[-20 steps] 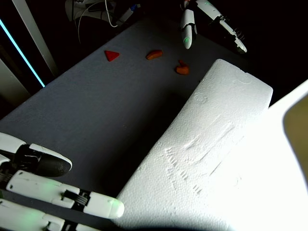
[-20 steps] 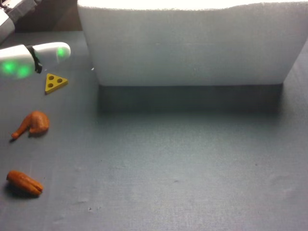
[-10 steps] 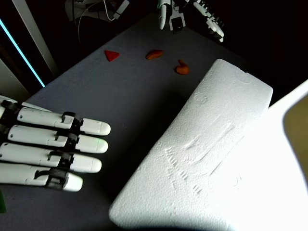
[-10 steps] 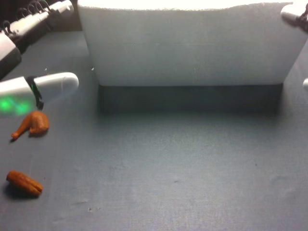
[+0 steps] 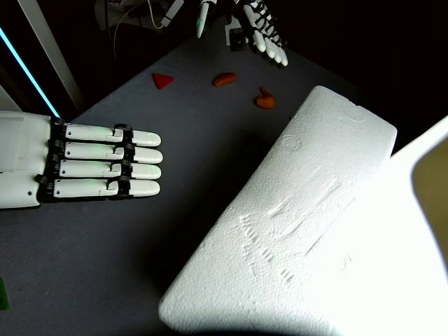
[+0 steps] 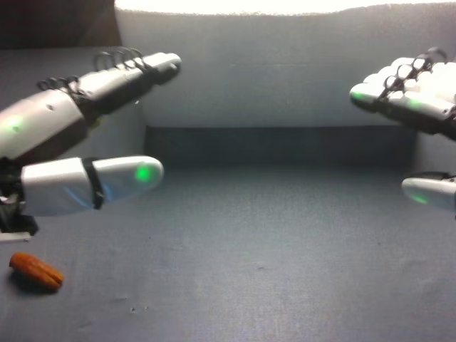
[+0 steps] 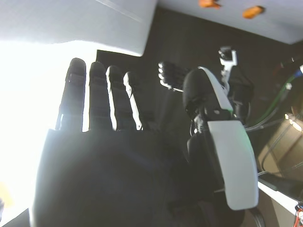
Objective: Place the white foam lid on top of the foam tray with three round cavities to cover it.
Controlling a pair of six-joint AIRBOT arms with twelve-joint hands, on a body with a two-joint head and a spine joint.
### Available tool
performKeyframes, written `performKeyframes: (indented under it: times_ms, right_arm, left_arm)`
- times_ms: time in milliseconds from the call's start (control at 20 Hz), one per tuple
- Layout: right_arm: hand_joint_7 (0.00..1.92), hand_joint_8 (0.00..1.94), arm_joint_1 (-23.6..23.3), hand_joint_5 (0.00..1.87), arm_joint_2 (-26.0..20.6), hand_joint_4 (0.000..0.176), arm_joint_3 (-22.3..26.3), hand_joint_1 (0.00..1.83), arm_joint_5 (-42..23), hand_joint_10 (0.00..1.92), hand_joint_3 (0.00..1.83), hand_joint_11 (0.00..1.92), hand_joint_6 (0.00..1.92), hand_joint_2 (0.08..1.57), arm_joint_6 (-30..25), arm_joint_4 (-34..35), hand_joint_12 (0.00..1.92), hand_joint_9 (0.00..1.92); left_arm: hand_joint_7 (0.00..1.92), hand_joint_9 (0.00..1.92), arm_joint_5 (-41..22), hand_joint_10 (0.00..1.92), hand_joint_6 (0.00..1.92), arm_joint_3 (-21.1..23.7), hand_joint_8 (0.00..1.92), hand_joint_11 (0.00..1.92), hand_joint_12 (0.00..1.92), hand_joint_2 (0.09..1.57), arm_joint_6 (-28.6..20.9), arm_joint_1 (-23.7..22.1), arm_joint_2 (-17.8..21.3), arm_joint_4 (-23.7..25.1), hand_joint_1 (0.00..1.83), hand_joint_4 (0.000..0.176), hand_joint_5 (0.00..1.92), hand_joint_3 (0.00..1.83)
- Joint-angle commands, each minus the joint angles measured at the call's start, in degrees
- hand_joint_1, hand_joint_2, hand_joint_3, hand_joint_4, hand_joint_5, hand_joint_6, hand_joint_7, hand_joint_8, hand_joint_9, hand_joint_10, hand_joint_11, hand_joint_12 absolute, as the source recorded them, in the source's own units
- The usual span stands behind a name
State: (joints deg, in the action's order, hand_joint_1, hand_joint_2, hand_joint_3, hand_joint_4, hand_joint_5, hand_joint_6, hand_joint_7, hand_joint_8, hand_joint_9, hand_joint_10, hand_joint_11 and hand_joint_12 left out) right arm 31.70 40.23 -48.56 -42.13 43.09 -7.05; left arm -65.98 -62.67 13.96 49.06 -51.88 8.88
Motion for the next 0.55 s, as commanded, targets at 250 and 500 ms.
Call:
performKeyframes:
  times_ms: [250, 500]
  right_arm:
    - [0.00, 0.00, 1.96, 0.00, 3.41, 0.000, -2.16, 0.39, -4.07, 0.00, 0.00, 0.00, 0.00, 1.33, -3.11, -0.76, 0.00, 0.00]
    - [0.00, 0.00, 3.48, 0.00, 3.75, 0.000, -1.84, 0.40, -4.10, 0.00, 0.00, 0.02, 0.00, 1.32, -3.72, -1.05, 0.02, 0.00]
  left_arm:
    - [0.00, 0.00, 0.47, 0.00, 0.00, -2.98, 0.00, 0.00, 0.00, 1.30, -3.01, -2.04, -3.93, 2.33, 0.14, 0.019, 0.00, 0.00]
    - [0.00, 0.00, 3.22, 0.00, 0.00, -3.54, 0.00, 0.00, 0.00, 1.29, -3.42, -3.98, -5.01, 5.98, 0.21, 0.036, 0.00, 0.00]
